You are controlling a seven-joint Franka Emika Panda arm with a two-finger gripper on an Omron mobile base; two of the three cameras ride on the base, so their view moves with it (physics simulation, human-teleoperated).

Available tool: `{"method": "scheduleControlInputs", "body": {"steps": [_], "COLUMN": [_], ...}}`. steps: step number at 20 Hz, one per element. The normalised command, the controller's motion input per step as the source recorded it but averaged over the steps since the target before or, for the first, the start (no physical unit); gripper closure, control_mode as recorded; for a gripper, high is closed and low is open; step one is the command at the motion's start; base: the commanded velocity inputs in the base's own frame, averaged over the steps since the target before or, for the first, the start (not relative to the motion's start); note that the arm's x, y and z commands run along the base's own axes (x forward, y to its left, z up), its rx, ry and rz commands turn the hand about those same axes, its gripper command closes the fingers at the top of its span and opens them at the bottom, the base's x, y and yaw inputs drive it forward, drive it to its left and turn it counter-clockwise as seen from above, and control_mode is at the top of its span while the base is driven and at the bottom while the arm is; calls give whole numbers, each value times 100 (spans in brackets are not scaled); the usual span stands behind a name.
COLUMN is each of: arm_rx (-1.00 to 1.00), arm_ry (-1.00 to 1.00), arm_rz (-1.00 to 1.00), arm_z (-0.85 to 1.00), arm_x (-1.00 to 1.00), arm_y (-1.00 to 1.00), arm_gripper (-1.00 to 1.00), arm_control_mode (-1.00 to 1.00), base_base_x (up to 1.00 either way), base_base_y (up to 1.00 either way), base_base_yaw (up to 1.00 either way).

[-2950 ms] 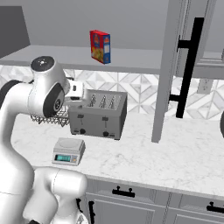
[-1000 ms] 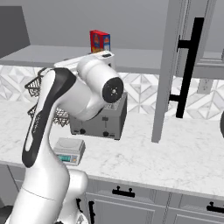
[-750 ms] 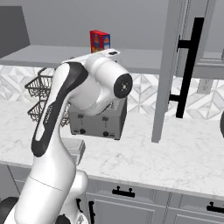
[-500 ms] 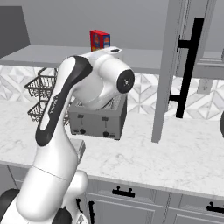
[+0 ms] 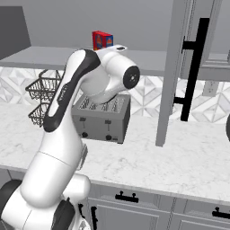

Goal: Pick the boxed food and place it on the digital scale for weighing, and close the cabinet.

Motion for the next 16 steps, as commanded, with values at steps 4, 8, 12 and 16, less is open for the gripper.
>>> {"method": "scheduleControlInputs", "body": {"steps": [4,8,12,16], "arm_rx": [0,0,0,6], "arm_ry": [0,0,0,0], "arm_rz": [1,1,1,0], "arm_z": [0,0,0,0], "arm_x": [19,15,19,-3], "arm_y": [0,0,0,-42], "arm_gripper": [-100,-100,-100,-100], "arm_control_mode": [-100,-100,-100,-100], "base_base_x": [0,0,0,0], "base_base_y": [0,0,0,0], "base_base_yaw": [0,0,0,0]}}
